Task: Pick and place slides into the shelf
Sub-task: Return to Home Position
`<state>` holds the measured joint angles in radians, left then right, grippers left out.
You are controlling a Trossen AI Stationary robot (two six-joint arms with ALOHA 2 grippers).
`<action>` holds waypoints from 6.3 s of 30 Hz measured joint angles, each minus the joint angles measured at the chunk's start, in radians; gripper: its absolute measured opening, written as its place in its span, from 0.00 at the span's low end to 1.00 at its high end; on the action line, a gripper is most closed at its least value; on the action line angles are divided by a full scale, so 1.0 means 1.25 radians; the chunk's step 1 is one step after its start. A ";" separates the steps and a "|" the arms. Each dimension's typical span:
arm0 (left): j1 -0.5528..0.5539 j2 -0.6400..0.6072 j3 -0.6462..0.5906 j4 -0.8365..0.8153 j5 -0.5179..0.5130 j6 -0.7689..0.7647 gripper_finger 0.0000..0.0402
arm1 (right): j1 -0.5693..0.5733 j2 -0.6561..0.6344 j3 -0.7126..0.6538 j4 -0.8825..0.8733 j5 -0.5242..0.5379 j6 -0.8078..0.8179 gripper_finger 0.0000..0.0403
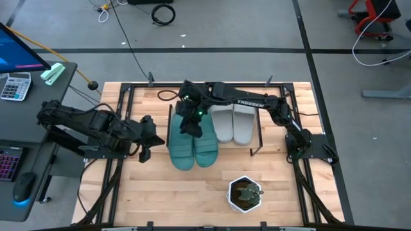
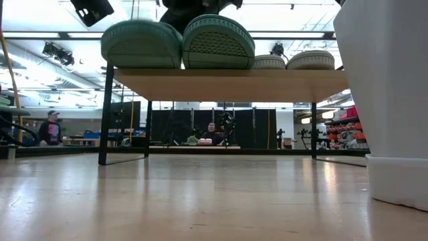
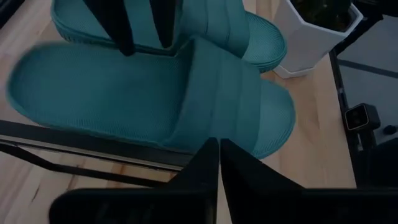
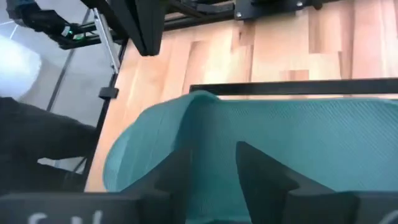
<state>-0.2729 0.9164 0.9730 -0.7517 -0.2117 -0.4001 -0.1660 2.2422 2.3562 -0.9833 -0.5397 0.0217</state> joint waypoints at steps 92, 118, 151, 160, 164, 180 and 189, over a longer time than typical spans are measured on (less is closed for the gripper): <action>0.338 -0.057 -0.464 1.225 0.122 0.210 0.00 | 0.004 -1.188 -1.119 0.310 0.336 0.339 0.00; 0.345 -0.569 -0.655 1.008 0.000 0.286 0.00 | 0.004 -1.187 -1.119 0.308 0.365 0.436 0.00; 0.243 -0.645 -0.769 0.972 -0.087 0.332 0.00 | 0.004 -1.187 -1.119 0.269 0.387 0.482 0.00; 0.236 -0.644 -0.771 0.890 -0.085 0.308 0.00 | 0.004 -1.187 -1.119 0.266 0.406 0.464 0.00; 0.236 -0.645 -0.771 0.867 -0.085 0.301 0.00 | 0.004 -1.187 -1.119 0.266 0.405 0.464 0.00; 0.236 -0.644 -0.772 0.870 -0.025 0.182 0.07 | 0.004 -1.224 -1.120 0.249 0.462 0.467 0.00; 0.236 -0.644 -0.772 0.870 -0.025 0.183 0.10 | 0.004 -1.313 -1.120 0.243 0.530 0.350 0.00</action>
<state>0.0219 0.1108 0.0078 0.3359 -0.2424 -0.1715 -0.1604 0.6008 0.9565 -0.6799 0.1221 0.4589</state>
